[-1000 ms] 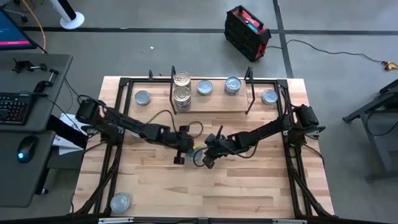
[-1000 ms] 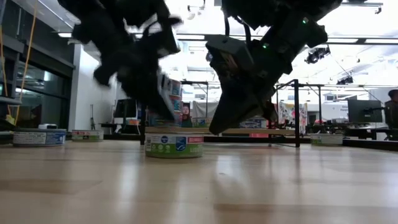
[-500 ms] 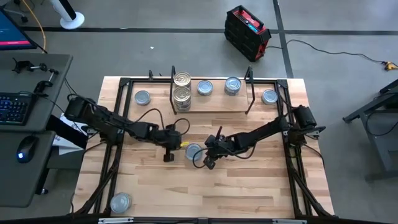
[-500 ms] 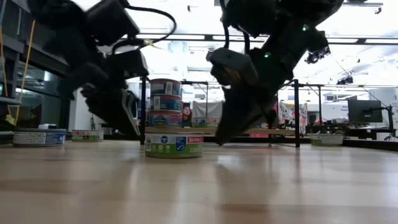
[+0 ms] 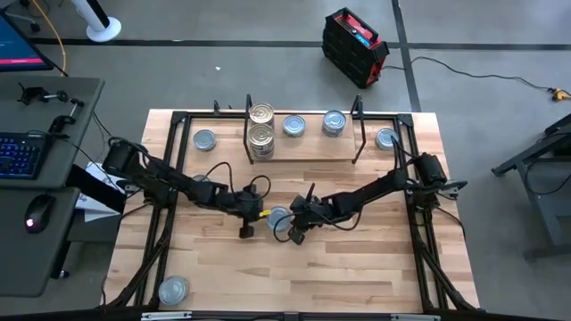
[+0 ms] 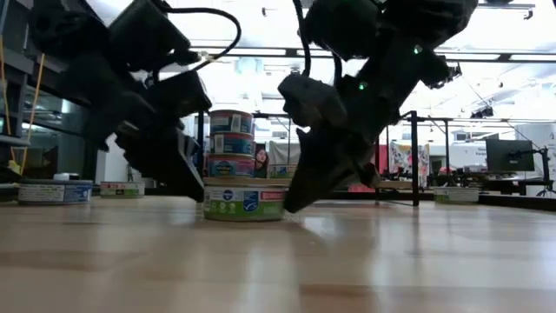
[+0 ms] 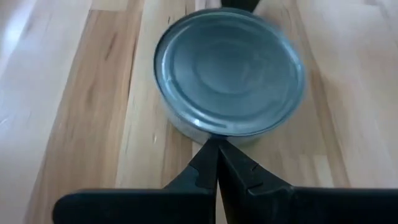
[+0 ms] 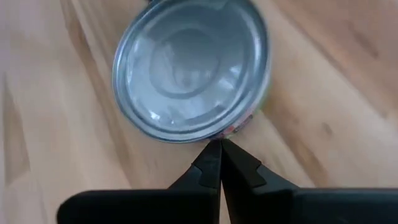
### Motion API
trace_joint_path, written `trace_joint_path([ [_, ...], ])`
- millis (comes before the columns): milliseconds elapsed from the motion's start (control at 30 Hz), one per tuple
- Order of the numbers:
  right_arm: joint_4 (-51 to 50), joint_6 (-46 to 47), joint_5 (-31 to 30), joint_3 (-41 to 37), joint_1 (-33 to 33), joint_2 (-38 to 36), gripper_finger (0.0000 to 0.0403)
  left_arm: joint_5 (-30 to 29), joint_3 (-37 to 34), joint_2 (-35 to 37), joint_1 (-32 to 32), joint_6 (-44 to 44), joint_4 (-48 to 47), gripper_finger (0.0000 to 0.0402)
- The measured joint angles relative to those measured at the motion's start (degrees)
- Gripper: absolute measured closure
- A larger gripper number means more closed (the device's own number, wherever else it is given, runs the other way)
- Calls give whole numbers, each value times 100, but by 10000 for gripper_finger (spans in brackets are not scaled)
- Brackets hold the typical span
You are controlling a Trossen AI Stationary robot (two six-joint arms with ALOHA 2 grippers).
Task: Stack canned seafood by type on shelf
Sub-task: Put the green white tuna can on the shelf
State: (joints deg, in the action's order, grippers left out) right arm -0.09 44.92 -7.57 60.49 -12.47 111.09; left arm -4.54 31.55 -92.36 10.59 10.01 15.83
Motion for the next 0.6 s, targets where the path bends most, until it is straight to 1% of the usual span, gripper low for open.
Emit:
trace_joint_path([
  [133, -200, -160, 230, 244, -32, -111, 403, -47, 73, -243, -8, 91, 53, 401],
  [200, -215, -253, 238, 412, -23, -216, 403, -49, 69, -303, -7, 79, 23, 401],
  [400, -530, -519, 184, 580, 8, -455, 403, -28, 135, -380, 0, 38, 52, 401],
  [600, -390, -526, 164, 638, 103, -503, 403, -19, 136, -391, 4, 22, 144, 401],
])
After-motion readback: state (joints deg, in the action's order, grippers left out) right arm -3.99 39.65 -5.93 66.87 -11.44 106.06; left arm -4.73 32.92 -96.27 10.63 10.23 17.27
